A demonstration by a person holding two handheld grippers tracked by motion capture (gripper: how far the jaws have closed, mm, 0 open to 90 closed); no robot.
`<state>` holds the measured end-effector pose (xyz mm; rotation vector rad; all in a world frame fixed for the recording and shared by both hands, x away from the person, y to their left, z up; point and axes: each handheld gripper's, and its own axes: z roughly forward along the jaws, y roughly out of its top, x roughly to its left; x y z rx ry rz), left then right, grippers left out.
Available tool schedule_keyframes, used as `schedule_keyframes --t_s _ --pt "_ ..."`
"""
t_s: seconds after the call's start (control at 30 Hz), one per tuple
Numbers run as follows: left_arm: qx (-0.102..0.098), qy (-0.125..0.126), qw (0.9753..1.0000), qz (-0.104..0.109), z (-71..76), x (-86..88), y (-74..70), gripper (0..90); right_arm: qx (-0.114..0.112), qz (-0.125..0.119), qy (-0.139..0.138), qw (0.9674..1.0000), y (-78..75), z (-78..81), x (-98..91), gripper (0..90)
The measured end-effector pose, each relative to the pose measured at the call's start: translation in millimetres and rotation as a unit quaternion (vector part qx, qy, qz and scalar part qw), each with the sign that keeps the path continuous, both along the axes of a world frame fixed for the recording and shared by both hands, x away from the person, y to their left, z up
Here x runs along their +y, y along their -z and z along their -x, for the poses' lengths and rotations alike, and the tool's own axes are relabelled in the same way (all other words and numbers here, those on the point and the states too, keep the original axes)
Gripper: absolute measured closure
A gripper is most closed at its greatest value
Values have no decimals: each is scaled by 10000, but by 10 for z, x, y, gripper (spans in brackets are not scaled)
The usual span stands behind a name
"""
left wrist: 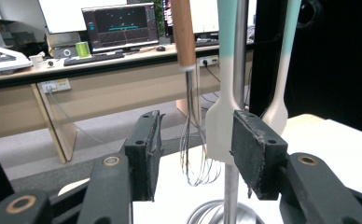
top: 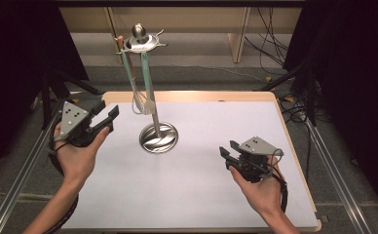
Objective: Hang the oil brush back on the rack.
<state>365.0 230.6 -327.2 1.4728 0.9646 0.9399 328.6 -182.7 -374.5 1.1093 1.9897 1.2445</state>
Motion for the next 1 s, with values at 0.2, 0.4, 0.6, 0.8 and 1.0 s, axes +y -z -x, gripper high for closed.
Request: schedule_keyframes --t_s 0.2,0.4,0.6,0.8,1.0 --pt "84 -83 9999 15 23 51 111 519 53 48 -23 10000 4 1 -17 585" --pt "96 -123 9998 78 38 92 179 517 48 114 -11 9999 7 2 -41 584" --pt "121 -220 9997 63 55 139 261 516 80 119 7 9999 15 9 -66 583" --pt "243 -242 9994 40 59 170 393 512 307 -109 175 9993 52 38 -46 581" --pt "263 -233 9993 97 61 159 467 508 298 -30 101 9995 82 27 -67 579"
